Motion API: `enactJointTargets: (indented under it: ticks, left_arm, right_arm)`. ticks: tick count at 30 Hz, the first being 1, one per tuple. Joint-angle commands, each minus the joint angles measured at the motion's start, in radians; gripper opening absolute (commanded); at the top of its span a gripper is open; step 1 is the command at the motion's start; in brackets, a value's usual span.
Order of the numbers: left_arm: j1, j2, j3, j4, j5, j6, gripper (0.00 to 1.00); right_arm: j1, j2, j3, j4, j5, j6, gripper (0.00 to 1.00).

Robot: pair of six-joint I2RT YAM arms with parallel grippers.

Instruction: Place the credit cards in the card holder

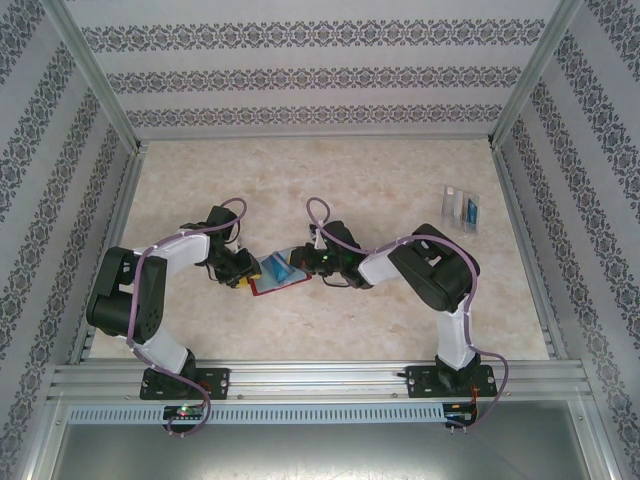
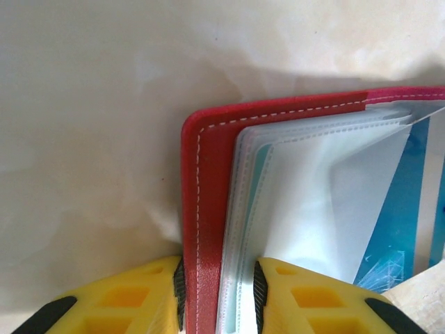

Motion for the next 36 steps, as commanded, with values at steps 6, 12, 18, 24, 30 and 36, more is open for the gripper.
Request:
enactJointTargets:
  ticks: [6,12,18,24,30,36]
  left_arm:
    - [-0.008,0.017,-0.003,-0.011,0.006,0.003,0.34]
    - [-0.007,0.030,0.003,-0.017,0.022,0.012,0.34]
    - [-0.007,0.028,0.004,-0.019,0.024,0.011,0.34]
    - [-0.006,0.033,0.013,-0.026,0.023,0.016,0.34]
    - [-0.007,0.035,0.014,-0.028,0.023,0.019,0.35]
    - [-0.007,0.031,0.014,-0.028,0.018,0.014,0.35]
  right_arm:
    - [0.119,-0.077,-0.053,0.019,0.208,-0.001,0.00]
    - [0.139,-0.072,-0.043,0.014,0.270,-0.009,0.00]
    - [0.136,-0.113,-0.064,-0.020,0.332,-0.023,0.00]
    - [0.127,-0.130,-0.073,-0.026,0.285,-0.009,0.00]
    - [0.046,-0.158,-0.038,-0.174,0.089,-0.158,0.32]
    - [0.030,-0.178,0.101,-0.535,0.004,-0.349,0.38]
